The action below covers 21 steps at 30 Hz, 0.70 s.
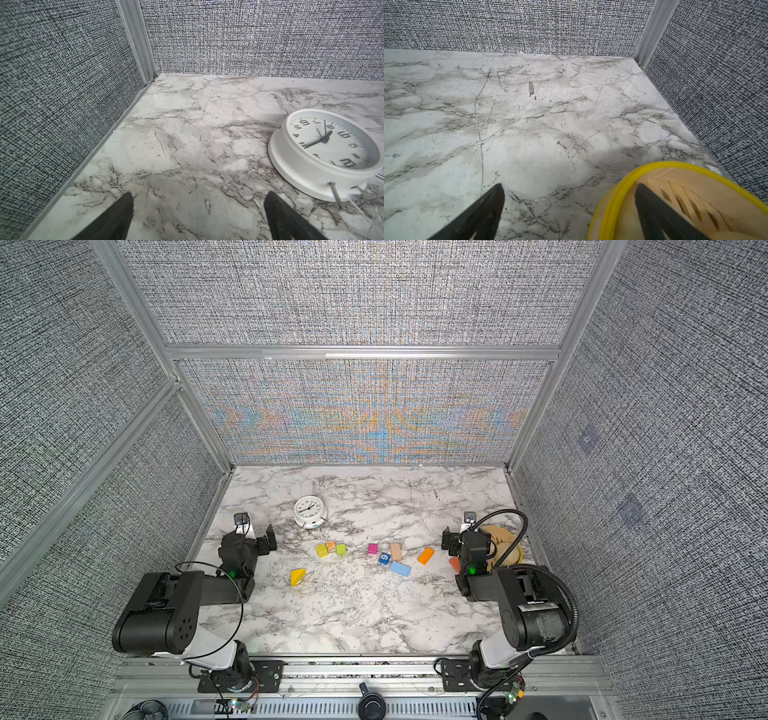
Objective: Build the wood block tower
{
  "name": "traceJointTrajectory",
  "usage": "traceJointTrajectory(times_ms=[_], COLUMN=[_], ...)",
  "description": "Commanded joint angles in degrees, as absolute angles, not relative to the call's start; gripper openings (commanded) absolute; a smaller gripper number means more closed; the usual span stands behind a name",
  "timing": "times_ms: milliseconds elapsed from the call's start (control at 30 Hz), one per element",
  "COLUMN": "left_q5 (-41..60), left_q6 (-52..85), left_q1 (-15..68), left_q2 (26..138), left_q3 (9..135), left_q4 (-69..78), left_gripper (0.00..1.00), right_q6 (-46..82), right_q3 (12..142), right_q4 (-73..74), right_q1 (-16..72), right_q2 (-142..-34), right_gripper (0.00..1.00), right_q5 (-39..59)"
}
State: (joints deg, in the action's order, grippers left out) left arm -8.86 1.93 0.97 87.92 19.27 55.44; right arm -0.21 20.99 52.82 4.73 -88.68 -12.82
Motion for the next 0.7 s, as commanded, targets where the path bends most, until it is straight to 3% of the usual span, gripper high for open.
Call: traceJointTrajectory(times_ms=[0,667], left_q5=[-8.53,-8.45], left_q6=[1.91,2.02], left_q1=[0.96,0.88], left_q2=[87.88,88.06], left_q3=[19.37,19.63], left_q4=[56.17,55.7], left_gripper=[0.98,0.98], right_q6=[-0.17,0.0], right_q3=[21.22,21.36], right_q4=[52.66,52.4], right_q1=[4.76,4.7], right_q2=[-88.56,-88.65], right_gripper=[0.99,0.99], right_q5=[-12.83,-12.67])
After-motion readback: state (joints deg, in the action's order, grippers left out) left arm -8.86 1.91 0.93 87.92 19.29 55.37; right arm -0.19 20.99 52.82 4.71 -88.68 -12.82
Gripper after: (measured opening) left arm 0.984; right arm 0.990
